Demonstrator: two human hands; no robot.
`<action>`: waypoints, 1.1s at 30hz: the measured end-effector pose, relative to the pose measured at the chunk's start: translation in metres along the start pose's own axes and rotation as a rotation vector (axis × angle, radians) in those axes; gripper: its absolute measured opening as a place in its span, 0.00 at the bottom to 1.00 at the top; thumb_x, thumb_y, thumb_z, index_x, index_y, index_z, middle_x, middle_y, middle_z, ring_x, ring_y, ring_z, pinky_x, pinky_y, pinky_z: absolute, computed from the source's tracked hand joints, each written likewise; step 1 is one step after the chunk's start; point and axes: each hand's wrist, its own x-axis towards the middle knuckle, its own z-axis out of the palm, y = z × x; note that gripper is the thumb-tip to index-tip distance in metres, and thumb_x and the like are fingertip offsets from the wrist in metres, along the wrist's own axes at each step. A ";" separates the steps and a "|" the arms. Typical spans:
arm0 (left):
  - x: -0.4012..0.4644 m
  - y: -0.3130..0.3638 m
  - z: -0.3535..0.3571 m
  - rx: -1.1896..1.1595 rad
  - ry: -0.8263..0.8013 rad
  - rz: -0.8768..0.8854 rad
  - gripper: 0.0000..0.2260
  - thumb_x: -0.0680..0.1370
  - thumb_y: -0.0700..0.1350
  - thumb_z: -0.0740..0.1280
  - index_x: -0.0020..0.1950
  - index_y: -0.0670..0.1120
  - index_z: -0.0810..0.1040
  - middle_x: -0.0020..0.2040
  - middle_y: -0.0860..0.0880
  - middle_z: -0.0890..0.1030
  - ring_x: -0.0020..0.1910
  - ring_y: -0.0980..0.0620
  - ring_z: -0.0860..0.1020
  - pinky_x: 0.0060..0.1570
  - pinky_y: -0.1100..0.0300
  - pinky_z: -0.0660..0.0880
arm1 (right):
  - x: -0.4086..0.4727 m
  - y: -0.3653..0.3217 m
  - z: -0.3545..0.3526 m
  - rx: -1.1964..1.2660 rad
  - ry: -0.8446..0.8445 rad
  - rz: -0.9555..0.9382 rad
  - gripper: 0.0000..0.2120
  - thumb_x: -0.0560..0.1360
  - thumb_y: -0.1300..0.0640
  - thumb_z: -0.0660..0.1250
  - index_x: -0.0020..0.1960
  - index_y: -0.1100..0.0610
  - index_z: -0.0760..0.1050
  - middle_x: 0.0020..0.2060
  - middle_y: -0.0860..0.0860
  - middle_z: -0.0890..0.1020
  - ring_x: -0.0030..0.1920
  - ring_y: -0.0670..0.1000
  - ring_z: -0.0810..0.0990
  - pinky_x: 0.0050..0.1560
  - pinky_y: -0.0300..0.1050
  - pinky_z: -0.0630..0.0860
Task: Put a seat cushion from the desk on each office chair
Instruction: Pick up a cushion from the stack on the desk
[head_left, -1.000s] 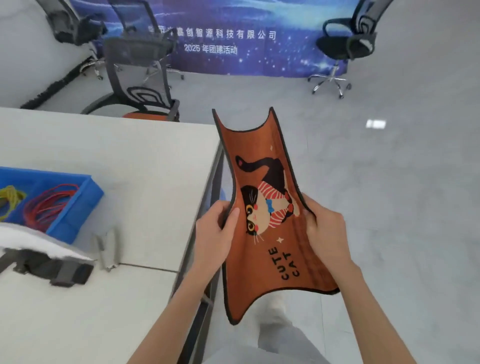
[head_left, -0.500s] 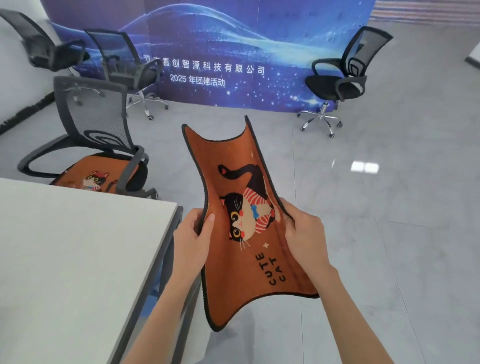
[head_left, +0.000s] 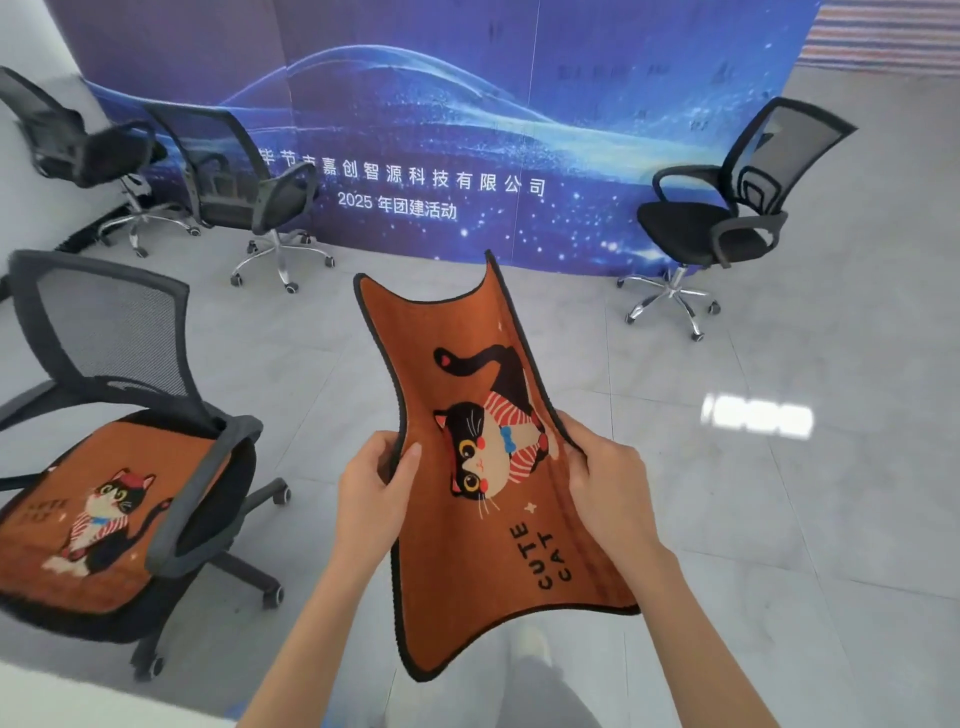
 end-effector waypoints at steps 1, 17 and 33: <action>0.026 0.000 0.008 0.000 0.011 -0.006 0.07 0.78 0.44 0.62 0.40 0.53 0.73 0.41 0.43 0.81 0.42 0.41 0.80 0.44 0.45 0.78 | 0.029 0.004 0.007 -0.002 -0.015 -0.011 0.17 0.79 0.55 0.54 0.66 0.48 0.70 0.47 0.50 0.84 0.38 0.45 0.77 0.45 0.37 0.75; 0.381 0.010 0.012 -0.034 0.499 -0.197 0.10 0.78 0.43 0.62 0.37 0.52 0.71 0.33 0.53 0.76 0.32 0.57 0.74 0.34 0.65 0.71 | 0.475 -0.064 0.145 -0.002 -0.355 -0.407 0.16 0.79 0.55 0.56 0.66 0.47 0.71 0.46 0.51 0.85 0.43 0.51 0.82 0.46 0.44 0.80; 0.715 -0.061 -0.199 -0.054 0.872 -0.305 0.05 0.78 0.43 0.62 0.46 0.45 0.76 0.43 0.43 0.81 0.44 0.41 0.80 0.47 0.45 0.76 | 0.777 -0.301 0.401 0.021 -0.543 -0.702 0.17 0.79 0.57 0.56 0.66 0.47 0.70 0.45 0.53 0.85 0.42 0.53 0.81 0.41 0.43 0.78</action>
